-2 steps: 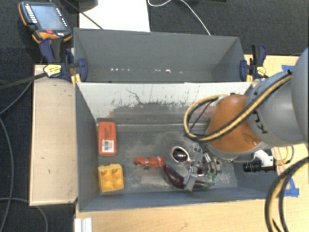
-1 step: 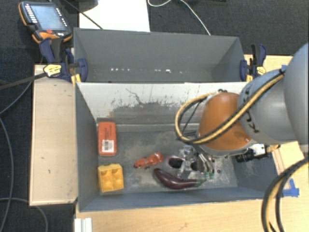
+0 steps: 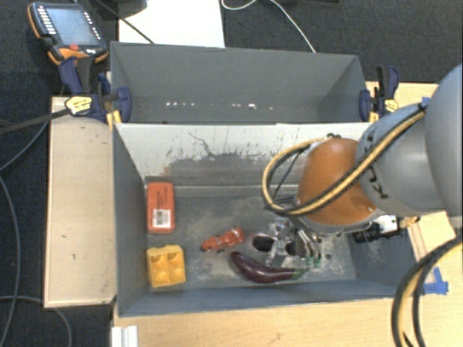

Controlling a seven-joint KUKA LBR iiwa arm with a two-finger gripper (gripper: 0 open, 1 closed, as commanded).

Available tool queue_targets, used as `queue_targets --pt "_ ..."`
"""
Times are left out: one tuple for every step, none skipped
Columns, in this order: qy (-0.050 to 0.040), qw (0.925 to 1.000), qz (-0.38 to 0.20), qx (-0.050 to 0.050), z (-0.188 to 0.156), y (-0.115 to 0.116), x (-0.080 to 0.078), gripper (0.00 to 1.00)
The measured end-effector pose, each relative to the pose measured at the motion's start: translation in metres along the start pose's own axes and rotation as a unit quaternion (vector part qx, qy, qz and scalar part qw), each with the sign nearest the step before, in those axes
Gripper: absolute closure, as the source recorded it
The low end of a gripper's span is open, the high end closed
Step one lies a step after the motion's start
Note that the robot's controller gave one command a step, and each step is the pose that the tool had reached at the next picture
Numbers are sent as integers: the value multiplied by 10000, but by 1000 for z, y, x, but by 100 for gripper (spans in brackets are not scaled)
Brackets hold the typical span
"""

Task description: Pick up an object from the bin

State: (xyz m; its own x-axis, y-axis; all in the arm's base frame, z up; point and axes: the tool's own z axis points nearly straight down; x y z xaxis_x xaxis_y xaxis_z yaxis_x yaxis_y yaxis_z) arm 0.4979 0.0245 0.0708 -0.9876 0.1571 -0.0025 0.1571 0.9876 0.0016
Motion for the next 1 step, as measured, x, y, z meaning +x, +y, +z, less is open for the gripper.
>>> queue_targets --pt "23 10000 -16 4 -71 -6 7 100"
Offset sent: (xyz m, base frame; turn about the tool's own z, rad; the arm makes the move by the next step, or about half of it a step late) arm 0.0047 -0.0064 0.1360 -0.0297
